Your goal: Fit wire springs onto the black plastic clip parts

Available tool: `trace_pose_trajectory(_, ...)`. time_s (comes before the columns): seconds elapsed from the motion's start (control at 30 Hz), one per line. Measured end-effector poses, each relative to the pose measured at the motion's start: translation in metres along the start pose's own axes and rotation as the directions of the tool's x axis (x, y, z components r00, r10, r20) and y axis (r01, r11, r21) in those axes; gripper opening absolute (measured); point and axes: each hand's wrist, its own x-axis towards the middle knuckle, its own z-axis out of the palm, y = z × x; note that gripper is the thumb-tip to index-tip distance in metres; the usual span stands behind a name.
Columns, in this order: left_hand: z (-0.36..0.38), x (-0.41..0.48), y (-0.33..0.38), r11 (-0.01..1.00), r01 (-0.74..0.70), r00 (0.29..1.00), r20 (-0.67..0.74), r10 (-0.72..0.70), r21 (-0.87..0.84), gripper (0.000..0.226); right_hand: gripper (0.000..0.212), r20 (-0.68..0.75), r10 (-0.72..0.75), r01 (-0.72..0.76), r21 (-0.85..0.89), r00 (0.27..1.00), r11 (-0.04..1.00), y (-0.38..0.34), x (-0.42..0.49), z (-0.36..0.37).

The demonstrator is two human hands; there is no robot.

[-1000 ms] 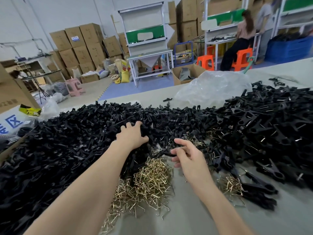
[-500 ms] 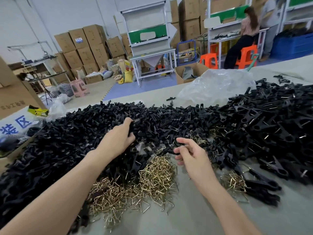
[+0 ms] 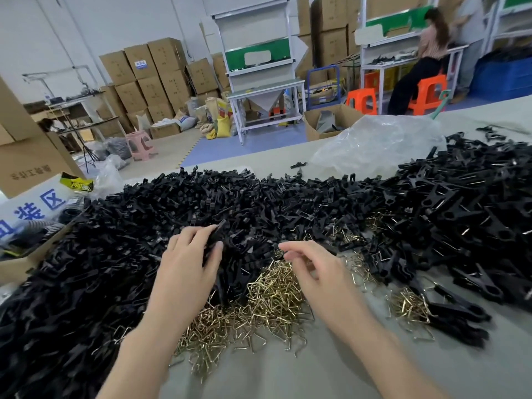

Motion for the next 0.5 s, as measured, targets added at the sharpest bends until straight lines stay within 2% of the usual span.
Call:
trace_pose_trajectory(0.13, 0.010, -0.034, 0.024, 0.995, -0.052, 0.993, -0.114, 0.042, -0.085, 0.037, 0.039, 0.112, -0.120, 0.135, -0.137, 0.986, 0.981, -0.011, -0.007, 0.004)
trace_pose_trajectory(0.27, 0.018, -0.053, 0.047, 0.972, -0.192, 0.981, -0.043, 0.188, -0.137, 0.043, 0.044, 0.131, -0.167, 0.177, -0.071, 0.977, 0.982, -0.022, -0.011, 0.012)
trace_pose_trajectory(0.4, 0.017, -0.056, 0.053, 0.961, -0.190, 0.980, 0.014, 0.197, -0.203, 0.050, 0.031, 0.047, -0.070, 0.065, 0.099, 0.996, 0.993, -0.027, -0.011, 0.016)
trace_pose_trajectory(0.5, 0.017, -0.060, 0.054, 0.955, -0.188, 0.976, 0.068, 0.209, -0.230, 0.059, 0.016, 0.067, 0.008, -0.024, 0.248, 0.998, 0.968, -0.030, -0.012, 0.017)
